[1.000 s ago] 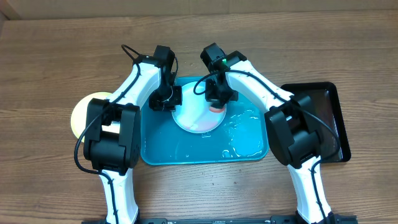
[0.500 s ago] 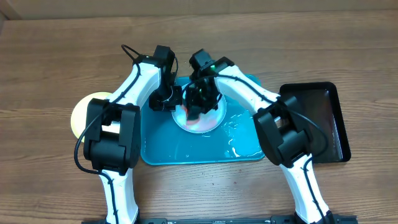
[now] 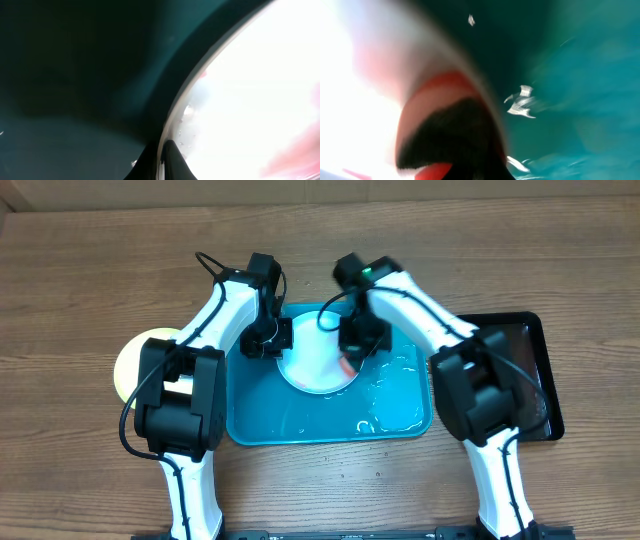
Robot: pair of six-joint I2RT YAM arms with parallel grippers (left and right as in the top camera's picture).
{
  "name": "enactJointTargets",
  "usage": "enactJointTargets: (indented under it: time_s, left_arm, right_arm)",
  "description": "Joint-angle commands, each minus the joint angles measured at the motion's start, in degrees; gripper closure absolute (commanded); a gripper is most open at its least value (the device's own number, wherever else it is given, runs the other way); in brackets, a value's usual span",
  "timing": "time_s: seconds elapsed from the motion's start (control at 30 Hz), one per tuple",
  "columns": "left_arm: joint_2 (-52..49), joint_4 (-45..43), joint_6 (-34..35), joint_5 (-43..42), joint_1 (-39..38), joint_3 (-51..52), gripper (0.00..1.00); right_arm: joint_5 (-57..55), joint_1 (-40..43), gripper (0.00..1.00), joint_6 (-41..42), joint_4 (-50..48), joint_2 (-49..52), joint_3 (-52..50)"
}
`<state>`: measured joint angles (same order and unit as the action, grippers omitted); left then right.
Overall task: Clean dirty plates on tray and stack at the side
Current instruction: 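Scrub the white plate with the sponge in the right gripper, then lift the white plate with left gripper and carry it left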
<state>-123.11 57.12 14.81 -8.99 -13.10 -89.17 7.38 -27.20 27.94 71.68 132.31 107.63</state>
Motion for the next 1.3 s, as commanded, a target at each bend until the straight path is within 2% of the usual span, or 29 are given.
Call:
enactJointTargets:
  time_s: [0.0,0.27,0.5,0.67,0.83,0.87,0.97,1.03,1.27]
  left_arm:
    - [-3.0,-0.3,0.2,4.3,-0.8,2.8,0.96]
    - [6.1,1.3,0.3,10.9,-1.2,2.8,0.96]
    - [18.4,2.6,1.3,23.2,-4.8,2.8,0.96]
    - [24.1,5.0,5.1,38.1,-9.7,2.8,0.96]
    - [26.5,8.7,9.1,60.1,-17.9,2.8,0.96]
    - [26.5,9.6,10.1,67.8,-20.7,2.8,0.96]
    - [26.5,9.9,11.2,81.6,-26.4,2.8,0.96]
    - [26.5,9.7,14.0,98.7,-32.5,2.8,0.96]
    - [26.5,9.1,9.3,98.6,-37.1,2.5,0.96]
  right_arm:
    - [-11.4,2.3,0.96,0.1,0.0,-7.8,-0.6]
    - [-11.4,6.0,0.96,0.1,-0.4,-26.0,-0.6]
    - [-11.1,15.6,0.96,0.1,1.9,-39.5,-0.6]
    - [-11.2,23.9,0.96,0.1,3.6,-44.8,-0.6]
    - [-11.1,30.6,0.96,0.1,5.3,-45.9,-0.6]
    - [-11.1,31.5,0.96,0.1,5.7,-45.9,-0.6]
    - [-11.2,32.2,0.96,0.1,6.0,-45.9,-0.6]
    - [-11.2,32.2,0.96,0.1,6.1,-45.9,-0.6]
    - [-11.2,32.2,0.96,-1.0,6.1,-45.9,-0.6]
